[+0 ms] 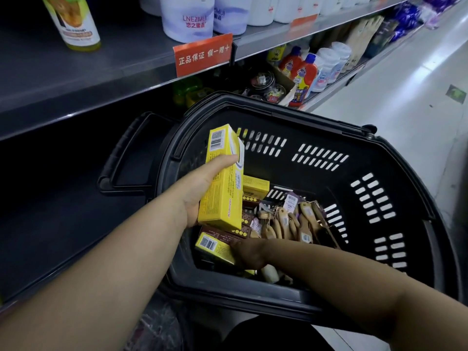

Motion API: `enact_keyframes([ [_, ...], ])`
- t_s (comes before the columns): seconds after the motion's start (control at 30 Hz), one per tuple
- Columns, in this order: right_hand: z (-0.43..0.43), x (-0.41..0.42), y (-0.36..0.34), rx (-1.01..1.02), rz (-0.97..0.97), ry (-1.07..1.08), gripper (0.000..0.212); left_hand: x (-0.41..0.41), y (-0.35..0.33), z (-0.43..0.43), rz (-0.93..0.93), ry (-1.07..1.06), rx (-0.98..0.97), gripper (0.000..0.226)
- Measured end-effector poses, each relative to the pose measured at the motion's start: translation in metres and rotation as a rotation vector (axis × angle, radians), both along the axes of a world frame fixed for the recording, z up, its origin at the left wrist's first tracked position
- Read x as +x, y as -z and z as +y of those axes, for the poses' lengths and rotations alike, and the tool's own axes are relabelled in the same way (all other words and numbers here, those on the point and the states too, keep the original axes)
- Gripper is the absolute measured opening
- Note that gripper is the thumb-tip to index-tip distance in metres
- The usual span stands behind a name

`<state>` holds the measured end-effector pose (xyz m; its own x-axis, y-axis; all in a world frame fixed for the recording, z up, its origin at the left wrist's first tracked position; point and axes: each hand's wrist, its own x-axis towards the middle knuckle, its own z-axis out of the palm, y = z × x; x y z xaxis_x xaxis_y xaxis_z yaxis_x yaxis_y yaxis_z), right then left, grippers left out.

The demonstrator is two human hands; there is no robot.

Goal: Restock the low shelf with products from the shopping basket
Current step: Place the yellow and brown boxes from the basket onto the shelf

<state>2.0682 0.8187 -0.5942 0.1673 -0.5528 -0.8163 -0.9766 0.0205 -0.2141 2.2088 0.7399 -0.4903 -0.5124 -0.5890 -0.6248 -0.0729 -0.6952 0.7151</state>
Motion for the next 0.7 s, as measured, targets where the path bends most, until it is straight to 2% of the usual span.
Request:
enact_keyframes([
  [0.07,-0.003,-0.009,-0.005,0.062,0.002,-0.03,0.043,0.001,0.001,-0.001,-0.031,-0.043,0.008,0.043],
  [0.13,-0.011,-0.023,-0.019,0.024,-0.028,0.014,0.043,0.0,0.004,-0.001,-0.077,-0.059,0.007,0.041],
  [0.23,-0.022,-0.046,-0.052,-0.193,-0.178,0.362,0.04,-0.001,0.002,0.002,-0.104,-0.09,0.016,0.044],
  [0.33,-0.022,-0.054,-0.094,-0.351,-0.478,0.727,0.026,-0.001,0.002,0.003,-0.098,-0.122,0.008,0.072],
  [0.43,-0.018,-0.039,-0.122,-0.494,-0.56,0.743,0.034,-0.004,0.0,0.006,-0.046,-0.152,-0.028,0.087],
  [0.5,-0.016,-0.024,-0.13,-0.587,-0.582,0.691,0.038,-0.005,-0.002,0.008,-0.025,-0.157,-0.053,0.084],
  [0.6,-0.017,-0.014,-0.132,-0.596,-0.723,0.74,0.023,-0.002,-0.002,0.009,-0.002,-0.128,-0.053,0.068],
  [0.7,-0.018,-0.017,-0.128,-0.53,-0.863,0.857,0.01,0.001,-0.002,0.008,0.039,-0.105,0.005,0.073],
])
